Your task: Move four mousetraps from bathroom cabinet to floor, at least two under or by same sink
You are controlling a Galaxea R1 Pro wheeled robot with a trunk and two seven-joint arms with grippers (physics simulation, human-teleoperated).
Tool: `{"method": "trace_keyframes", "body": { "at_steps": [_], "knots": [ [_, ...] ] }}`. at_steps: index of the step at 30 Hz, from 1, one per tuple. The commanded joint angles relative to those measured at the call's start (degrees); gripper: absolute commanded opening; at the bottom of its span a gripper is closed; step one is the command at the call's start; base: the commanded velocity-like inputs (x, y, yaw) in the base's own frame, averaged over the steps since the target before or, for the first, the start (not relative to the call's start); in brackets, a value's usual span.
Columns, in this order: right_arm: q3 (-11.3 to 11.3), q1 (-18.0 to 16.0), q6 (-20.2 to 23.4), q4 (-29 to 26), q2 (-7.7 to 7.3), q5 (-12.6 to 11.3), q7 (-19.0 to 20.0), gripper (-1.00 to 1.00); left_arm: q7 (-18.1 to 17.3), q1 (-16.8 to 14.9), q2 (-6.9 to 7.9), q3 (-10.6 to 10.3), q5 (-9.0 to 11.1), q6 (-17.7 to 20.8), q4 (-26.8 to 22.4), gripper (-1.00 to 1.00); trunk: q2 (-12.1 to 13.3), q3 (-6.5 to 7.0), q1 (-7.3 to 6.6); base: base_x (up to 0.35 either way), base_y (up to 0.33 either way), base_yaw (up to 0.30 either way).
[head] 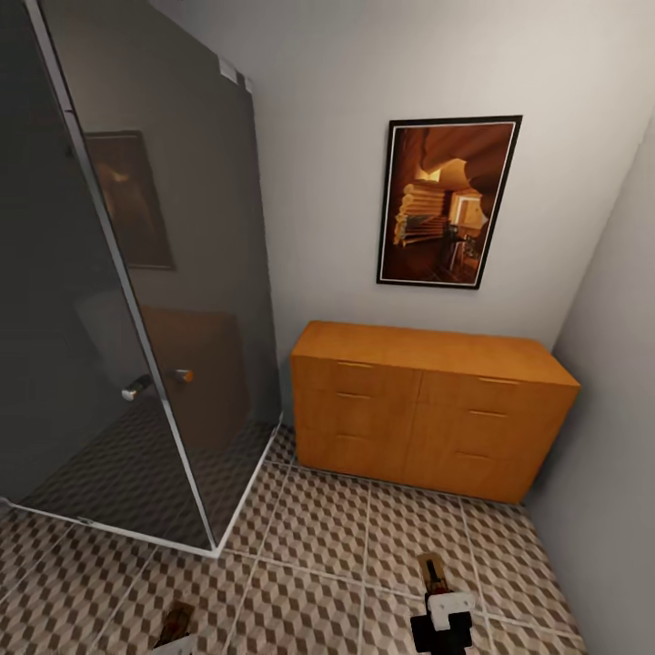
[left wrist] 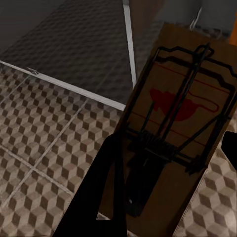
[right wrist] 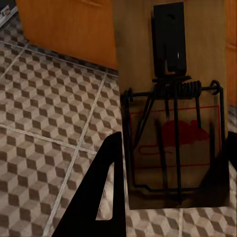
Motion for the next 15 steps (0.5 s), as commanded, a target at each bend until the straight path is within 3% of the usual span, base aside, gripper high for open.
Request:
{"method": "trace_keyframes", "body": {
  "at_steps": [1,15],
  "knots": [
    [0.5,0.0,0.0,0.0,0.0,-0.2,-0.5,-1.0,0.7,-0.1,-0.05,-0.2,-0.5,-0.1,0.2,-1.0,-0.1,-0.13,0.04,0.0,0.0,0.292],
    [0.5,0.0,0.0,0.0,0.0,-0.2,-0.5,-1.0,0.7,-0.1,-0.05,-0.2,-0.5,-0.1,0.2,-1.0,-0.1,-0.13,0.04,0.0,0.0,0.292]
  ]
}}
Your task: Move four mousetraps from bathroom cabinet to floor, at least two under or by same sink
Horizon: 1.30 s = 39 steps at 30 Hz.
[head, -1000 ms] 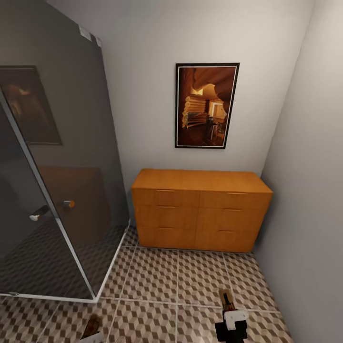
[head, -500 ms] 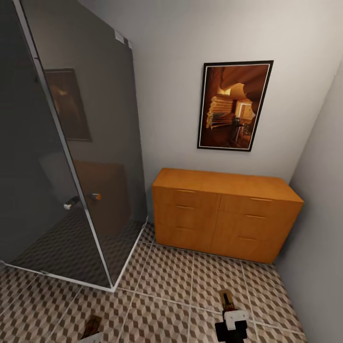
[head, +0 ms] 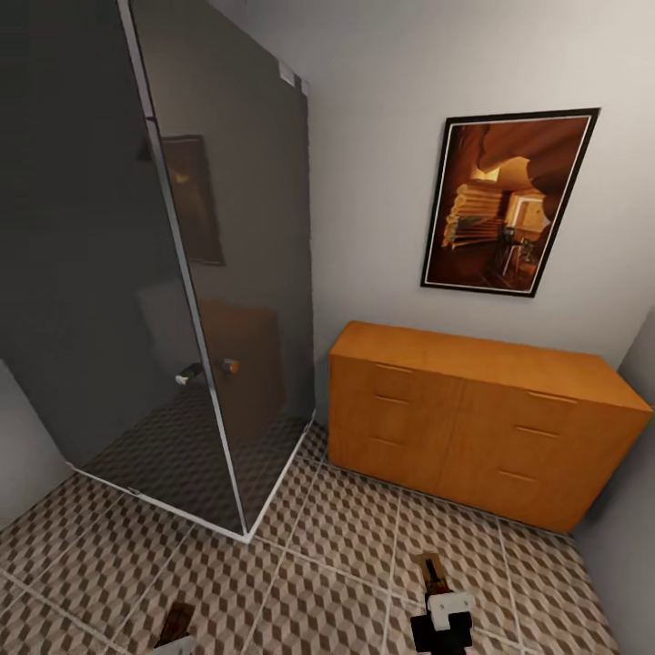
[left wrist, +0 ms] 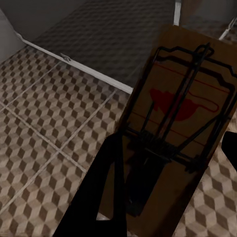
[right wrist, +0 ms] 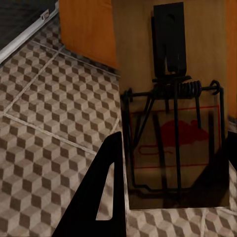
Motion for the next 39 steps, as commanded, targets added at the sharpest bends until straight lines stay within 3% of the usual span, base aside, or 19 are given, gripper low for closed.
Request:
{"method": "trace_keyframes", "body": {
  "at_steps": [1,39],
  "knots": [
    [0.5,0.0,0.0,0.0,0.0,-0.2,-0.5,-1.0,0.7,-0.1,-0.05,-0.2,-0.5,-0.1,0.2,-1.0,-0.1,-0.13,0.04,0.0,0.0,0.292],
    [0.5,0.0,0.0,0.0,0.04,-0.1,-0.5,-1.0,0.7,-0.1,-0.05,-0.3,-0.5,-0.1,0.2,-1.0,-0.1,-0.13,0.04,0.0,0.0,0.292]
  ]
}}
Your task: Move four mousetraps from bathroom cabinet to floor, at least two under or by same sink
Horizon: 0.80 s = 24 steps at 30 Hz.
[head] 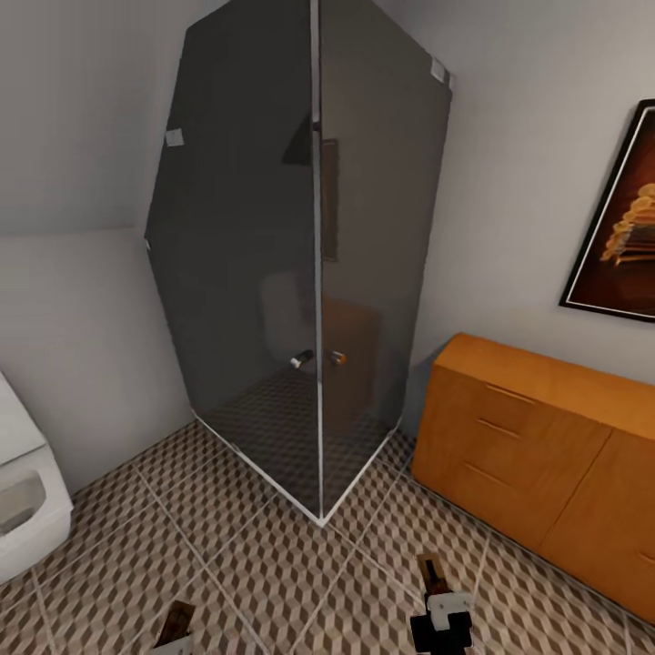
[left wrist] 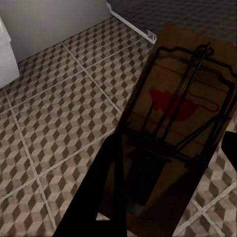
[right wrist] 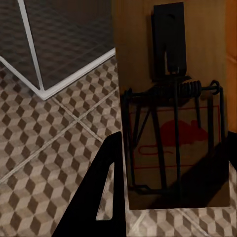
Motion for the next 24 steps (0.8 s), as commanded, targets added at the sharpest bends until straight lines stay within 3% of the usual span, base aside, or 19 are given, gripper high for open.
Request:
{"method": "trace_keyframes", "body": {
  "at_steps": [1,24],
  "knots": [
    [0.5,0.0,0.0,0.0,-0.01,-0.2,-0.5,-1.0,0.7,-0.1,-0.05,-0.3,-0.5,-0.1,0.2,-1.0,-0.1,-0.13,0.04,0.0,0.0,0.292],
    [0.5,0.0,-0.1,0.0,0.07,-0.2,-0.5,-1.0,0.7,-0.1,-0.05,-0.2,-0.5,0.0,0.2,-1.0,-0.1,-0.13,0.04,0.0,0.0,0.292]
  ]
}}
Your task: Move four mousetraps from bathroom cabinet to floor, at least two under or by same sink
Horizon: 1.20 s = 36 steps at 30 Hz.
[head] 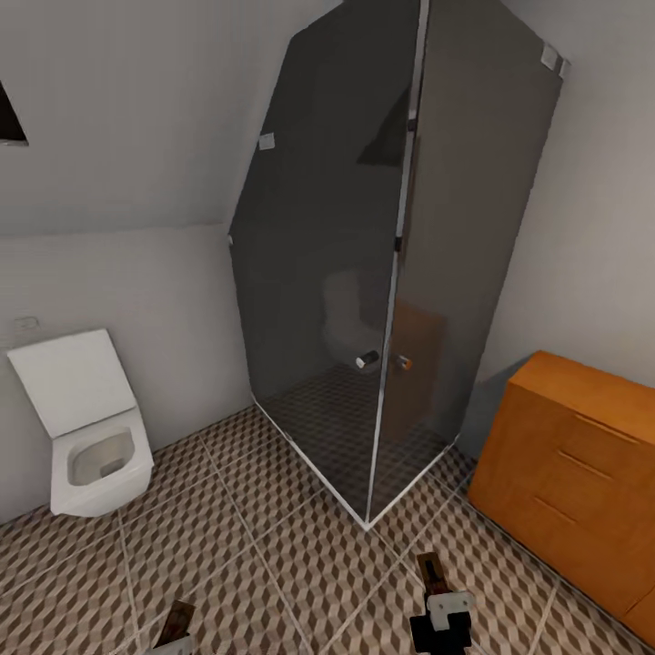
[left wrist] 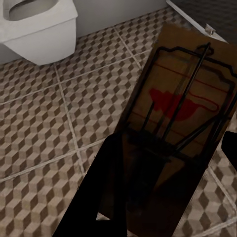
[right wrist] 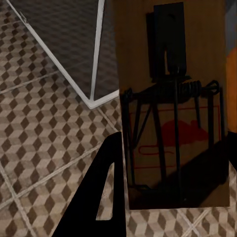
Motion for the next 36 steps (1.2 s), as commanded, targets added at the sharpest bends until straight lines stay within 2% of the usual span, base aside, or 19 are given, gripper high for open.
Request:
{"method": "trace_keyframes", "body": {
  "at_steps": [1,36],
  "knots": [
    [0.5,0.0,-0.1,0.0,-0.01,-0.2,-0.5,-1.0,0.7,-0.1,-0.05,-0.3,-0.5,-0.1,0.2,-1.0,-0.1,-0.13,0.04,0.0,0.0,0.292],
    [0.5,0.0,-0.1,0.0,-0.04,-0.2,-0.5,-1.0,0.7,-0.1,-0.04,-0.2,-0.5,-0.1,0.2,-1.0,-0.1,-0.13,0.04,0.0,0.0,0.292]
  ]
}}
